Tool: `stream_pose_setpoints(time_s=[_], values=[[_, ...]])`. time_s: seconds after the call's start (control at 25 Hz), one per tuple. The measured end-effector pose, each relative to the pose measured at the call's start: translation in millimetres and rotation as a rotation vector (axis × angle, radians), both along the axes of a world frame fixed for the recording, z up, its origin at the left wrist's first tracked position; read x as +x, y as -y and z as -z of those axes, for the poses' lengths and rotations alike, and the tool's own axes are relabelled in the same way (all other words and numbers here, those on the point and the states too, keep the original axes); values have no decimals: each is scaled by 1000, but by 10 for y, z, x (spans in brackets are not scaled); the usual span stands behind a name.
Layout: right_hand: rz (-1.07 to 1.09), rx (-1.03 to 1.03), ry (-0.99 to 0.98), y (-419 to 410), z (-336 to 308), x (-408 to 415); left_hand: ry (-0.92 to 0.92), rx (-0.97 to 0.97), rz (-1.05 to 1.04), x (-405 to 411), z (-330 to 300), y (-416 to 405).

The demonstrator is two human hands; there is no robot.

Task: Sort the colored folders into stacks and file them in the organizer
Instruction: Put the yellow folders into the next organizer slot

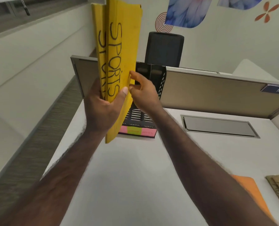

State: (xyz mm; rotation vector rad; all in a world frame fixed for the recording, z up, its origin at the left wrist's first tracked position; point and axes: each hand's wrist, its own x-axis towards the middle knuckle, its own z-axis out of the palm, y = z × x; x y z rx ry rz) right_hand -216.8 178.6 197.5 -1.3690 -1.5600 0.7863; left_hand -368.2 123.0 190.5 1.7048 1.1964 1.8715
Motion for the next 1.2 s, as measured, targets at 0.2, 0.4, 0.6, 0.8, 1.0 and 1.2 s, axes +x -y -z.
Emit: stream_pose_setpoints(time_s=[0.2,0.4,0.6,0.8,1.0,1.2], values=[[17,49,4,-471,-189,-26,-137,-7,128,47,220,-535],[51,77,3,-696,-111,-2,-186,-22,302,64,562,-905],[19,52,6,-837,98,57,-212,-89,370,35,919,-1123],[-23,47,-69,-881,308,106,-260,-216,415,-46,1082,-1295],[-146,-88,-103,-772,585,181,-333,-491,408,-389,1277,-1302],[-75,-168,46,-661,957,47,-431,-591,233,-543,1577,-1253]])
